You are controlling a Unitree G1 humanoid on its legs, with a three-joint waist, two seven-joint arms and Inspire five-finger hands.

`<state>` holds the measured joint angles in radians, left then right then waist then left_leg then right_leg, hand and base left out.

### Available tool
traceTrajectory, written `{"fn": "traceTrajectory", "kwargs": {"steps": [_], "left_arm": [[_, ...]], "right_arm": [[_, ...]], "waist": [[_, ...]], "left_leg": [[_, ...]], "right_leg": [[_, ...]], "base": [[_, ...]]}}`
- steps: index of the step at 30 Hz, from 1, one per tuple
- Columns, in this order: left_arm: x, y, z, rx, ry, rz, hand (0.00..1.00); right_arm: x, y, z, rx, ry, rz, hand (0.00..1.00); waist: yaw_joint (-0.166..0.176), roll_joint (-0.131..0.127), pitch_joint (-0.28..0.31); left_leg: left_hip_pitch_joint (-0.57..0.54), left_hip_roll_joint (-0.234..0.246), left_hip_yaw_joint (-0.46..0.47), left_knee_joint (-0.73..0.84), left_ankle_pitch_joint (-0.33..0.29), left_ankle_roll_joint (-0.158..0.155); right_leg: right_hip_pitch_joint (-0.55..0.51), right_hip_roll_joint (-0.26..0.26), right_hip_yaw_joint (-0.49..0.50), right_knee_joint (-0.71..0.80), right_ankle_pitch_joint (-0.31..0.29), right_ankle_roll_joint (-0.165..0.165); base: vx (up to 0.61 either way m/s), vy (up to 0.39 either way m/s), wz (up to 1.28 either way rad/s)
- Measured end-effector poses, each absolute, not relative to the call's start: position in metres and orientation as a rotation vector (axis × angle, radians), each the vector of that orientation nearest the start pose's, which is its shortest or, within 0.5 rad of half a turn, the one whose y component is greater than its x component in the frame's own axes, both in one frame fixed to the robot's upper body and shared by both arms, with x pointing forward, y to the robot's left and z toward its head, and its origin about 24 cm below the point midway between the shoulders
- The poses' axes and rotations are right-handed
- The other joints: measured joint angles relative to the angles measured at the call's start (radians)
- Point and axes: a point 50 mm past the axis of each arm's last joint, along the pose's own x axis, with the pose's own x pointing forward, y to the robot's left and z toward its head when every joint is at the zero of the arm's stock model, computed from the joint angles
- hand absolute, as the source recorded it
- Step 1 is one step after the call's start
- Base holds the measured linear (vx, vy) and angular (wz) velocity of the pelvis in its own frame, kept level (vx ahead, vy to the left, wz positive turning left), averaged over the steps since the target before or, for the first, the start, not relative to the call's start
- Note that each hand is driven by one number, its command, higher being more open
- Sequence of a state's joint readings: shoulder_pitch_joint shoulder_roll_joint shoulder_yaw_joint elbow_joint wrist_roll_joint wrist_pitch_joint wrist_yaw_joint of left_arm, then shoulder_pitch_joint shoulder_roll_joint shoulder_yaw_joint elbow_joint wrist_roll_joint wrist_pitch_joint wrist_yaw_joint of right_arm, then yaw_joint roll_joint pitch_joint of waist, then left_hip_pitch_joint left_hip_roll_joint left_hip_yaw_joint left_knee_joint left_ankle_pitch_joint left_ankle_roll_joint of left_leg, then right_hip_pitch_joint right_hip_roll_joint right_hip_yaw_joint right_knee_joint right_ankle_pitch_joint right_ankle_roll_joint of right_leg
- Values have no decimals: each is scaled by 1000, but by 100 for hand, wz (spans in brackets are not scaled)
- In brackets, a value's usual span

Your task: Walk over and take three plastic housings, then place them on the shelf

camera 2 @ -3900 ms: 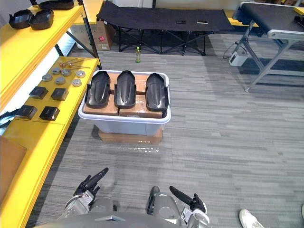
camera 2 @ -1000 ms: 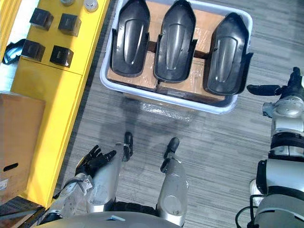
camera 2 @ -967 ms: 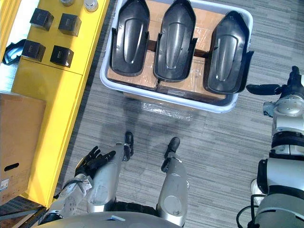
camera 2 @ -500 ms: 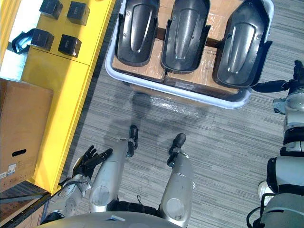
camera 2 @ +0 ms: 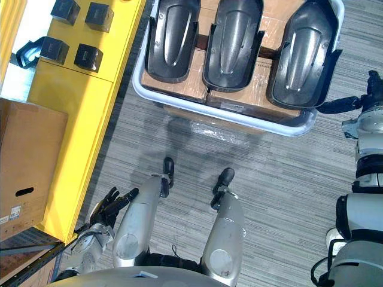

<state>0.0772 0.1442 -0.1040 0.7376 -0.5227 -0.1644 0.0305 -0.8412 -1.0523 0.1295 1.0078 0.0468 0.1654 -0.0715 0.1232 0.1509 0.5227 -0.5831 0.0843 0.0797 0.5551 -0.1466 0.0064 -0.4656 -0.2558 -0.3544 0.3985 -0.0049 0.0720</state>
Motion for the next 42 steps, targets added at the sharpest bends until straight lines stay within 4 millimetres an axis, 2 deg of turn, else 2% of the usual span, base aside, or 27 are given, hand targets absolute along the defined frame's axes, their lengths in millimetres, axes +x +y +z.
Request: {"fn": "traceTrajectory", "kwargs": {"steps": [2,5,7,8,10,12,15,18,21,24,29,32,36,42], "left_arm": [[166,191,-113,-282,647,236,100],[164,191,-114,-276,664,248,100],[163,192,-115,-273,673,254,100],[163,193,-115,-275,677,257,100],[163,196,-114,-282,675,272,100],[162,200,-114,-283,683,283,100],[155,208,-115,-283,700,309,100],[153,209,-116,-284,706,316,100],[153,209,-116,-282,707,313,100],[153,208,-116,-280,705,306,100],[153,206,-116,-272,700,295,100],[156,205,-114,-267,685,286,100],[154,205,-116,-265,696,289,100],[154,201,-117,-258,703,267,100]], "right_arm": [[309,-423,226,-762,179,-728,100],[314,-408,251,-771,15,-754,100],[313,-397,275,-760,-145,-788,100],[313,-395,280,-758,-180,-796,100],[311,-388,291,-754,-259,-811,100],[311,-384,296,-751,-287,-801,100],[316,-379,290,-700,-291,-788,100],[321,-372,286,-682,-293,-758,100],[325,-369,281,-683,-246,-703,100],[331,-372,266,-707,-143,-679,100],[344,-370,244,-691,-11,-654,100],[343,-377,237,-681,45,-669,100],[341,-382,225,-690,113,-678,100],[337,-391,210,-681,223,-665,100]], "waist": [[-5,-2,1],[-14,-6,3],[-19,-16,5],[-20,-19,6],[-20,-32,10],[-27,-60,14],[-36,-95,15],[-40,-103,14],[-35,-103,14],[-16,-102,14],[-3,-98,12],[10,-96,11],[11,-93,11],[11,-69,10]], "left_leg": [[5,5,6,2,0,0],[44,15,18,-3,0,-1],[79,18,30,-21,-1,-2],[85,20,32,-24,-2,-3],[101,28,42,-37,-4,-7],[129,32,44,-60,2,-14],[161,34,49,-85,8,-20],[173,33,51,-93,9,-21],[176,30,50,-107,14,-20],[175,29,47,-115,22,-21],[158,15,22,-146,42,-23],[123,10,18,-145,48,-20],[111,-2,8,-138,50,-17],[84,-6,3,-105,49,-15]], "right_leg": [[4,4,4,-3,1,1],[40,15,11,-20,3,2],[61,18,22,-34,2,2],[66,21,23,-37,2,2],[77,32,31,-51,3,2],[102,41,31,-74,9,2],[132,47,30,-97,16,1],[146,49,29,-107,17,2],[153,48,23,-122,20,5],[153,48,16,-123,21,5],[142,44,-7,-138,24,4],[112,39,-13,-138,29,4],[110,29,-20,-138,30,6],[103,23,-23,-136,32,10]], "base": [[21,4,-7],[30,0,-11],[24,-1,-13],[19,-3,-17],[20,-6,-14],[59,-12,-7],[82,-9,-2],[53,8,0],[49,19,5],[26,5,7],[6,-2,13],[14,19,9],[43,37,9],[12,42,2]]}}
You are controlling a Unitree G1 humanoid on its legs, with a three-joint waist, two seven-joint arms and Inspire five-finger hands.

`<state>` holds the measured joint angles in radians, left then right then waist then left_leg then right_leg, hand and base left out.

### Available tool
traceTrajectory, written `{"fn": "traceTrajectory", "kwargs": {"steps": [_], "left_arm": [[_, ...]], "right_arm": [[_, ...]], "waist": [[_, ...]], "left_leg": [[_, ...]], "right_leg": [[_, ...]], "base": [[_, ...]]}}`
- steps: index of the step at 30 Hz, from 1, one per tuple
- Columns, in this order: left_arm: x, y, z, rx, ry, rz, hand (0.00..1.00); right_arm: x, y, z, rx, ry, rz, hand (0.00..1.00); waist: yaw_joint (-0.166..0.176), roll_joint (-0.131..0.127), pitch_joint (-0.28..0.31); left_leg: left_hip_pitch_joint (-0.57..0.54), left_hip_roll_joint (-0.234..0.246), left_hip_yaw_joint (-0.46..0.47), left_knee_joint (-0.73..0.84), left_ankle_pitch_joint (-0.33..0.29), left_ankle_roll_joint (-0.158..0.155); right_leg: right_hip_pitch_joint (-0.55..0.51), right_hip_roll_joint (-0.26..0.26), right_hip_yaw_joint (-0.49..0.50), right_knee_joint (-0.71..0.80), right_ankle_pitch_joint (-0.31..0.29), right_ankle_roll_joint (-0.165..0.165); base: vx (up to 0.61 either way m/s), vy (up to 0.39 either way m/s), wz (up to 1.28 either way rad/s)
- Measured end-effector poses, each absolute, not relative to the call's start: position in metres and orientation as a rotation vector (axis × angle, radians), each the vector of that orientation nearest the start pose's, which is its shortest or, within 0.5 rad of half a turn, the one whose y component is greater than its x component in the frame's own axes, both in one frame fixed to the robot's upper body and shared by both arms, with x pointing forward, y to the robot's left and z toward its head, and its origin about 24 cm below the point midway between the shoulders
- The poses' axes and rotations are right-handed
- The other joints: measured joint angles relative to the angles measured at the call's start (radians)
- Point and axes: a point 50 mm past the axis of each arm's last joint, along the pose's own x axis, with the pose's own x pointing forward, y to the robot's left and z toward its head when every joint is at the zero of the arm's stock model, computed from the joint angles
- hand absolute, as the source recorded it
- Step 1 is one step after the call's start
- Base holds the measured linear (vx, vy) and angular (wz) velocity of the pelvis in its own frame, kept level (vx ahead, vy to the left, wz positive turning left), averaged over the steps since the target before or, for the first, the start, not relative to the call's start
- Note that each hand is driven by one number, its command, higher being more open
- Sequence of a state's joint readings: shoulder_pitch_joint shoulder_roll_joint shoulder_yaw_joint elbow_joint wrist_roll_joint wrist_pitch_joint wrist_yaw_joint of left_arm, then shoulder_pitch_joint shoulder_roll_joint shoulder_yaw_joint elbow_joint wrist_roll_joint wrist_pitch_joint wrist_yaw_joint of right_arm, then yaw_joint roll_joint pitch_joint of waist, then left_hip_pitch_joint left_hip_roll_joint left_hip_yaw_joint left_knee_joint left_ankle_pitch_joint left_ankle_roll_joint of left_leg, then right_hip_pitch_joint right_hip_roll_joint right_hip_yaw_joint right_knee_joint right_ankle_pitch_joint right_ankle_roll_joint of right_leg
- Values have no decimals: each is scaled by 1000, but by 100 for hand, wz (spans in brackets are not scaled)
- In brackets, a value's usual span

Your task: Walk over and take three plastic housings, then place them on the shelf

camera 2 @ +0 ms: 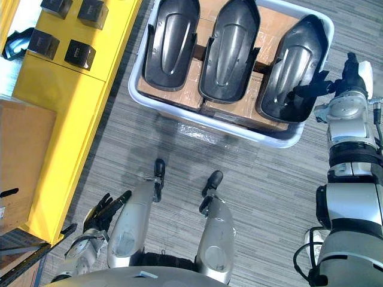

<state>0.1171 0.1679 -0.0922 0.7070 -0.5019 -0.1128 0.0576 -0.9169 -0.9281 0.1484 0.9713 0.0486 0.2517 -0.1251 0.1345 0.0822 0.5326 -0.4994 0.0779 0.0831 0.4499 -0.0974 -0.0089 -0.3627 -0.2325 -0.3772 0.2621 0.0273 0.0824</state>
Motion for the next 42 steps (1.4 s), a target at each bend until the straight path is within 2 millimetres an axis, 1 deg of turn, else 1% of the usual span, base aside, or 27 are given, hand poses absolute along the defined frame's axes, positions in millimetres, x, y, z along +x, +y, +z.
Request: {"fn": "traceTrajectory", "kwargs": {"steps": [1,5,8,10,13,15,17,19,21,24,26,27,29,31,32,34,35,37,38,40,42], "left_arm": [[154,200,-117,-258,704,267,100],[154,199,-117,-249,710,258,100],[154,199,-117,-249,714,256,100],[154,197,-118,-245,719,253,100],[153,196,-118,-238,731,254,100],[153,195,-119,-239,740,251,100],[153,193,-120,-237,747,242,100],[152,193,-121,-235,755,239,100],[150,193,-122,-231,771,237,100],[150,193,-122,-226,776,238,100],[150,193,-122,-226,777,242,100],[149,193,-123,-225,782,245,100],[148,194,-122,-225,784,250,100],[146,195,-122,-220,781,256,100],[146,195,-121,-215,779,256,100],[141,200,-118,-212,760,277,100],[138,202,-115,-211,742,298,100],[135,207,-111,-226,716,346,100],[139,210,-104,-240,674,378,100],[147,215,-94,-250,613,416,100],[160,228,-70,-273,483,508,100]], "right_arm": [[336,-394,206,-677,244,-662,0],[333,-397,202,-679,283,-629,0],[332,-400,195,-702,330,-592,0],[330,-402,192,-737,354,-594,0],[325,-406,189,-736,387,-603,0],[323,-407,182,-734,415,-585,0],[321,-409,181,-724,411,-592,0],[323,-407,178,-709,406,-588,0],[324,-403,170,-688,412,-589,0],[321,-402,157,-657,427,-618,0],[319,-402,149,-621,436,-647,0],[315,-403,140,-609,451,-667,0],[311,-404,131,-595,459,-686,0],[303,-403,115,-571,464,-715,0],[302,-402,112,-565,456,-722,0],[302,-391,102,-518,410,-724,0],[299,-380,95,-484,350,-727,0],[297,-363,89,-461,285,-717,0],[291,-353,85,-450,237,-726,0],[284,-340,78,-436,188,-739,0],[272,-316,64,-430,146,-759,0]], "waist": [[-1,3,0],[-3,9,-1],[0,12,-2],[1,19,-6],[1,27,-12],[0,32,-15],[0,41,-21],[0,43,-22],[-1,43,-23],[-2,43,-26],[-5,42,-26],[-5,42,-26],[-7,39,-26],[-12,31,-25],[-16,29,-26],[-36,8,-27],[-51,-7,-40],[-59,-29,-76],[-59,-45,-97],[-60,-64,-126],[-60,-103,-190]], "left_leg": [[-2,0,-1,0,-1,1],[-1,1,-7,2,-10,4],[-2,1,-11,1,-11,4],[-3,0,-13,0,-13,4],[-2,0,-12,-1,-11,6],[2,0,-12,-2,-10,6],[5,0,-10,-3,-8,7],[25,-1,-2,-12,-5,7],[58,-1,0,-24,-4,7],[78,-2,2,-41,-2,4],[100,-3,6,-54,1,4],[125,-3,10,-62,1,4],[151,-4,12,-75,1,4],[195,-5,18,-104,4,1],[205,-6,18,-114,6,0],[252,-12,23,-161,20,-5],[287,-14,28,-196,30,-8],[305,-13,36,-227,35,-13],[329,-11,43,-251,38,-17],[356,-9,47,-275,40,-20],[400,-8,51,-310,45,-28]], "right_leg": [[-3,0,0,1,0,0],[-4,0,-2,11,-1,0],[-4,0,-4,18,-2,-2],[-4,0,-5,18,-3,-3],[-2,-1,-5,18,-2,-2],[0,-1,-5,19,-2,-2],[2,-2,-3,19,-2,-2],[15,-4,2,17,-2,-2],[42,-4,2,15,-3,-2],[59,-3,2,5,-3,-3],[77,-1,4,-7,-2,0],[100,-1,7,-15,-1,1],[127,2,8,-29,1,3],[168,8,8,-61,4,9],[180,9,8,-72,7,12],[217,12,5,-110,15,17],[249,18,5,-144,27,16],[264,27,6,-179,37,16],[283,33,5,-202,41,16],[309,40,4,-225,41,16],[355,47,-5,-266,42,16]], "base": [[0,0,0],[-31,11,1],[-48,9,5],[-46,16,2],[-11,7,1],[0,0,0],[8,9,-2],[16,14,-5],[0,0,0],[0,0,0],[15,6,-2],[0,0,0],[30,7,-3],[45,3,-4],[52,-1,-2],[85,-8,-3],[126,-18,-6],[134,-22,-12],[132,-20,-12],[157,-31,-5],[181,-37,0]]}}
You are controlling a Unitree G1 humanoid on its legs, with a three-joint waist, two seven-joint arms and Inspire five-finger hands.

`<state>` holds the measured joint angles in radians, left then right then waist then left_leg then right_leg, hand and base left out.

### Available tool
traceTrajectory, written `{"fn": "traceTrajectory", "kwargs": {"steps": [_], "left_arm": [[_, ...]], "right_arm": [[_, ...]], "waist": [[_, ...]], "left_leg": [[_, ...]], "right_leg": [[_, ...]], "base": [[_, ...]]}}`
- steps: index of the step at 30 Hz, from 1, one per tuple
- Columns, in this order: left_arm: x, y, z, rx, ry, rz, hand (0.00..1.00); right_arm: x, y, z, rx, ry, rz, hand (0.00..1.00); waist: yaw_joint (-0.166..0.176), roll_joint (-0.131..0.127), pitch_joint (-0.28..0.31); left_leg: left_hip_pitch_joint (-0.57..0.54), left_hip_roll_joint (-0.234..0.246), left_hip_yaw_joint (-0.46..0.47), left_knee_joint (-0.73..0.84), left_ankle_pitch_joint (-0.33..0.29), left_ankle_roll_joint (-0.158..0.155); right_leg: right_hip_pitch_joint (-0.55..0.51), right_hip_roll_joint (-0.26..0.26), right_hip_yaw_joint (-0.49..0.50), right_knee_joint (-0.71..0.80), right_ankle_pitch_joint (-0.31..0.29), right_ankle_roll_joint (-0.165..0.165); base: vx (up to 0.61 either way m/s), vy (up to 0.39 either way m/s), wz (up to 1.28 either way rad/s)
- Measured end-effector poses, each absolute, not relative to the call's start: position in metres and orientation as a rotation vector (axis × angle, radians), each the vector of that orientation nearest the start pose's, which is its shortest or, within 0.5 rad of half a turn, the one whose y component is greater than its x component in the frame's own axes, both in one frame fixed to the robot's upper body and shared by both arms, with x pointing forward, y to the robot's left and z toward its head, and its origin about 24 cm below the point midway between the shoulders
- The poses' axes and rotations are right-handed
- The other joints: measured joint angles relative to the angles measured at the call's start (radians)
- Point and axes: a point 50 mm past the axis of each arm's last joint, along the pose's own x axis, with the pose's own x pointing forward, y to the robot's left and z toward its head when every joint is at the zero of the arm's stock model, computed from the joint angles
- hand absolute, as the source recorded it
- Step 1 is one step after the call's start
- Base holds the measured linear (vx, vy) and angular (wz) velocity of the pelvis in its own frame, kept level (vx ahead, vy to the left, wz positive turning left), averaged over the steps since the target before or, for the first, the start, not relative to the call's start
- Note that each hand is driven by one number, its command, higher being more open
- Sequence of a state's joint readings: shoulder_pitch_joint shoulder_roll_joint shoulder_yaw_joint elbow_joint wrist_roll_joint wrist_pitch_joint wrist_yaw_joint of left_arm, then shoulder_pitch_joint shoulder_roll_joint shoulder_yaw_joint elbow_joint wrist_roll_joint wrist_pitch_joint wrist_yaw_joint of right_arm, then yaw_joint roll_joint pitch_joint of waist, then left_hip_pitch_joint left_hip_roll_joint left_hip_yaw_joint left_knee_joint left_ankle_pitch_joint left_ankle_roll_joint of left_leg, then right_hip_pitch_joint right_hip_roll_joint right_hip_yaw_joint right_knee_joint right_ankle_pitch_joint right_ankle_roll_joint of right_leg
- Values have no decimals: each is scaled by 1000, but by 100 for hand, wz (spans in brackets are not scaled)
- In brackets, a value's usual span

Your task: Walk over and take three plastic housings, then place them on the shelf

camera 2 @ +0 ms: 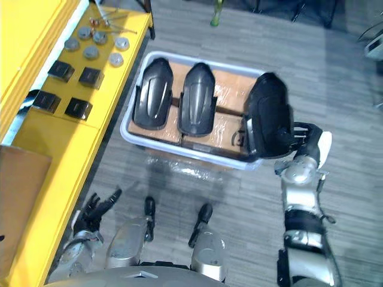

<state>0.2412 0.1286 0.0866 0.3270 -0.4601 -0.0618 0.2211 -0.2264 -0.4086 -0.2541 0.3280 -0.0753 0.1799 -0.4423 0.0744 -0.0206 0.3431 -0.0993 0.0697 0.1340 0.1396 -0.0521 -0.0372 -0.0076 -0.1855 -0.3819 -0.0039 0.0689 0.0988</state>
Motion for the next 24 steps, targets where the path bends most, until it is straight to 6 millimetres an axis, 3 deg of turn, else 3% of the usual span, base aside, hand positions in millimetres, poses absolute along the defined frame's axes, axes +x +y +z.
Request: {"fn": "traceTrajectory", "kwargs": {"steps": [2,5,7,10,12,15,16,20,24], "left_arm": [[170,236,-49,-281,376,563,100],[183,243,-19,-159,242,605,100],[193,246,14,-53,84,638,100],[198,240,52,-30,-105,608,100],[201,230,62,-79,-159,542,100],[207,208,67,-205,-175,377,100],[210,193,63,-280,-148,272,100],[214,152,44,-517,28,34,100],[213,133,27,-697,172,-71,100]], "right_arm": [[266,-303,62,-402,106,-765,0],[263,-292,72,-430,8,-786,0],[262,-285,89,-457,-114,-798,0],[259,-276,114,-469,-281,-809,0],[258,-269,124,-476,-362,-809,0],[258,-253,141,-460,-490,-780,0],[261,-242,148,-442,-547,-743,0],[268,-215,156,-467,-633,-634,0],[268,-197,155,-471,-684,-546,0]], "waist": [[-1,-18,-41],[-12,-21,-69],[-19,-20,-86],[-19,-20,-95],[-17,-19,-114],[-16,-18,-135],[-21,-18,-140],[-27,-16,-162],[-30,-7,-178]], "left_leg": [[27,-2,2,-16,3,-5],[66,-6,-4,-22,3,-5],[79,-7,-15,-23,2,-6],[100,-7,-19,-24,1,-9],[112,-8,-20,-24,0,-10],[114,-8,-19,-24,-1,-10],[118,-6,-12,-27,-7,-8],[127,-6,12,-44,-22,-9],[142,-5,27,-68,-8,-10]], "right_leg": [[32,1,-5,-24,1,1],[81,-1,-30,-37,3,4],[102,-3,-48,-37,4,6],[124,-4,-54,-36,5,8],[136,-4,-56,-34,5,8],[138,-4,-57,-34,5,8],[139,-4,-55,-34,5,8],[132,-2,-50,-34,2,7],[129,1,-43,-33,1,7]], "base": [[163,-15,2],[104,-7,13],[30,15,17],[-3,12,7],[-32,22,1],[-68,11,-2],[-112,7,-6],[-123,4,-12],[-82,-7,-9]]}}
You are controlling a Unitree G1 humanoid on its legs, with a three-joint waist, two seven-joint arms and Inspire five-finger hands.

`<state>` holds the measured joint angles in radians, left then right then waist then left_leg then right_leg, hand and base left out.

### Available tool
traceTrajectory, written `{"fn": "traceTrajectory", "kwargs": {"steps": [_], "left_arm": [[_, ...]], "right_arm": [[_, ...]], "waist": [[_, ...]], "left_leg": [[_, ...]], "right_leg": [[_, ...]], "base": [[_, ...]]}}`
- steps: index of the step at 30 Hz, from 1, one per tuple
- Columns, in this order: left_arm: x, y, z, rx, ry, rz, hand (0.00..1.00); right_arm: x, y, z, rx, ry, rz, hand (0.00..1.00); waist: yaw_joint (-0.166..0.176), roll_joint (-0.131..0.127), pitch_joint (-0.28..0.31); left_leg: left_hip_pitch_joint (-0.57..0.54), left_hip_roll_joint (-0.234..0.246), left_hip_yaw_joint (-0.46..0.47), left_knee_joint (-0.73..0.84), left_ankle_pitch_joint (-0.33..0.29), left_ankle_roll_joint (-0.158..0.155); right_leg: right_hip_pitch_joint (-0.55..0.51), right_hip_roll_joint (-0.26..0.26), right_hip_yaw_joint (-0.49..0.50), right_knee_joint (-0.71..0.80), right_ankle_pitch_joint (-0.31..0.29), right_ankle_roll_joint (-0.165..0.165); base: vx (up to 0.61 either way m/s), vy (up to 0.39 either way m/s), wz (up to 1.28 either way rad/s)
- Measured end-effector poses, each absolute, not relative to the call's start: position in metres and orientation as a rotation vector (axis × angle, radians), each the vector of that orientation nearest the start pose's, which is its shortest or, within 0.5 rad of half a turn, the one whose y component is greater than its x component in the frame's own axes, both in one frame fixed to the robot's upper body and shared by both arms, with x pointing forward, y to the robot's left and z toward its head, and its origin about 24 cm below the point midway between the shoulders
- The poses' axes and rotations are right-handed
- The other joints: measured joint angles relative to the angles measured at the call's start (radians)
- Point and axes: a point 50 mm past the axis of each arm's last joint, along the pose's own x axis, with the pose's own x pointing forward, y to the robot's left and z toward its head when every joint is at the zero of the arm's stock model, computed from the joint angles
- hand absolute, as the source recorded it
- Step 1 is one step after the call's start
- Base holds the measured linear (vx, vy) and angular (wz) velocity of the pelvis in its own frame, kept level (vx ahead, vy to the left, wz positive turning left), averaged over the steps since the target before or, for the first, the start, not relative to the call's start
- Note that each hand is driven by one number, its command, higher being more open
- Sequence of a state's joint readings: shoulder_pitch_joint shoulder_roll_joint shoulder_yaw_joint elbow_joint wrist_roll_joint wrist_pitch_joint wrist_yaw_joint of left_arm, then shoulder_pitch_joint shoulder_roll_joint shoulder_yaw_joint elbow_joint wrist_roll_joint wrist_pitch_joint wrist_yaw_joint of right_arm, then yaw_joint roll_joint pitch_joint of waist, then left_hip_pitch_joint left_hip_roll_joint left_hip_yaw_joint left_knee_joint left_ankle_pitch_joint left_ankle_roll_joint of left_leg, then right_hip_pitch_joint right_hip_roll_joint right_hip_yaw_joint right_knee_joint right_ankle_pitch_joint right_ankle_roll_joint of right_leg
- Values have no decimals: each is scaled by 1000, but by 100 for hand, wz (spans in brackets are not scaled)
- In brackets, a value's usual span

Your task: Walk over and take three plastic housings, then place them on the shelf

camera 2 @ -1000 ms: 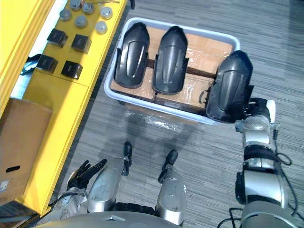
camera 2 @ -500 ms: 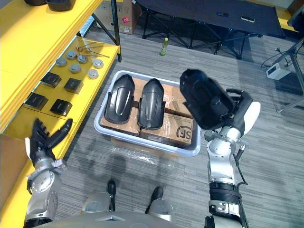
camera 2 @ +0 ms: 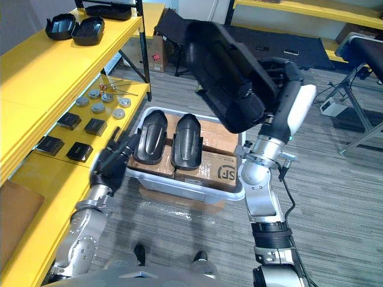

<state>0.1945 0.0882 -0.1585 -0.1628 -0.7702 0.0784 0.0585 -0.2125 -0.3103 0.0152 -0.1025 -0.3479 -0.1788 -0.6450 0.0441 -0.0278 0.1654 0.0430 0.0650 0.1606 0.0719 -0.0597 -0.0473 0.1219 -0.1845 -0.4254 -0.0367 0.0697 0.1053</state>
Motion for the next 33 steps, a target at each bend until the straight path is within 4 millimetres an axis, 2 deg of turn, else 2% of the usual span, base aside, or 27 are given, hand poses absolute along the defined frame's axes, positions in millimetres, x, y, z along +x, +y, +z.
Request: {"fn": "traceTrajectory", "kwargs": {"steps": [2,6,11,15,20,28,32,33], "left_arm": [[213,129,24,-787,210,-92,100],[224,120,27,-927,218,-153,100],[236,113,43,-1103,131,-265,100],[241,109,54,-1192,49,-320,100],[240,100,56,-1323,35,-358,100],[240,84,61,-1357,55,-421,100],[240,84,60,-1352,50,-408,100],[239,84,60,-1346,50,-409,0]], "right_arm": [[267,-190,157,-458,-723,-510,0],[264,-175,158,-425,-797,-417,0],[261,-155,156,-384,-831,-304,0],[257,-137,152,-312,-845,-216,0],[248,-123,133,-175,-750,-179,0],[240,-90,108,-95,-626,-39,0],[238,-83,108,-75,-618,-2,0],[238,-82,107,-56,-609,2,0]], "waist": [[0,5,-5],[2,4,-26],[-1,-8,-39],[-19,-11,-44],[-23,-8,-51],[-33,0,-69],[-40,-1,-82],[-42,-1,-84]], "left_leg": [[1,0,3,-7,13,-6],[0,1,6,-8,24,2],[1,-3,19,-9,24,2],[6,-10,26,-15,25,3],[33,-16,30,-52,28,7],[40,-20,34,-85,52,9],[51,-21,31,-94,54,9],[54,-22,31,-94,54,9]], "right_leg": [[-6,1,2,0,1,-1],[-9,3,6,-2,9,-5],[-9,0,16,-11,18,-3],[-7,-5,19,-19,25,1],[0,-7,23,-19,25,2],[-12,-7,26,-20,25,1],[-6,-7,26,-20,25,1],[-3,-7,26,-21,25,1]], "base": [[-10,0,-2],[19,6,-1],[21,24,-5],[-5,23,-3],[-16,21,-3],[-8,12,-2],[0,0,0],[0,0,0]]}}
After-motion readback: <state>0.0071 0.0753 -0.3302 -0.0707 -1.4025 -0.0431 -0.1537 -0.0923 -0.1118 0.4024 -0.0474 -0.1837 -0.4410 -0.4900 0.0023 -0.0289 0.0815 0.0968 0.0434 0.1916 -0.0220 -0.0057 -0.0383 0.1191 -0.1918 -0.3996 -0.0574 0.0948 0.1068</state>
